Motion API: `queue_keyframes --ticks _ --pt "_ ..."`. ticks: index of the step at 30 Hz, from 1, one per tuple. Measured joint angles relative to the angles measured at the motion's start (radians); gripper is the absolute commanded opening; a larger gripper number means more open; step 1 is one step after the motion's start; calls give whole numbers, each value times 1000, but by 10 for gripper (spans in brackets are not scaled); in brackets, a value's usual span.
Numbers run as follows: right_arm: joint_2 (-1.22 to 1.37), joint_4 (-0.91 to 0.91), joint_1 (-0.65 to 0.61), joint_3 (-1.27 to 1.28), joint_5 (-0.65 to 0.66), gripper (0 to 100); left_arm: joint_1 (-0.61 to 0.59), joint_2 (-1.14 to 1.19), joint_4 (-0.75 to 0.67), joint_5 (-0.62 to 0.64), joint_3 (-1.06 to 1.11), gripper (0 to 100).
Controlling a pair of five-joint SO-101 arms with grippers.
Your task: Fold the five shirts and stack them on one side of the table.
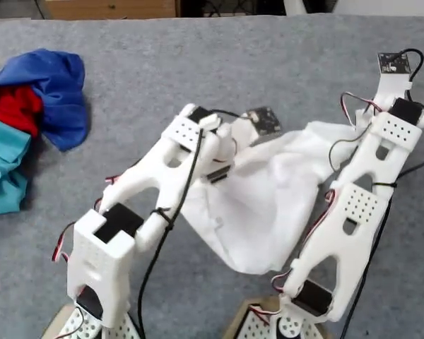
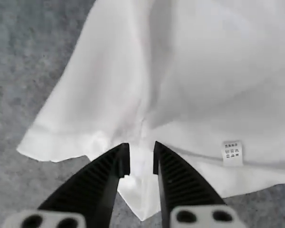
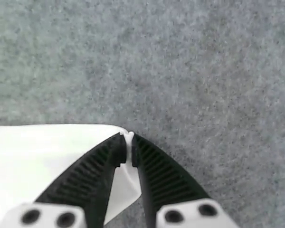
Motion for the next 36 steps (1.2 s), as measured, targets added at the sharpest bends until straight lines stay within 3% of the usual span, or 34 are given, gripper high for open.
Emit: queue_keyframes --ticks 15,20,27,36 --pt "0 0 0 0 0 14 -6 184 -75 52 -44 112" --pt "0 0 0 0 0 14 -8 187 -75 54 -46 23" --pt "0 0 0 0 0 14 -8 187 -74 57 -46 28" --pt "0 -12 0 0 0 14 -31 190 118 97 -230 28"
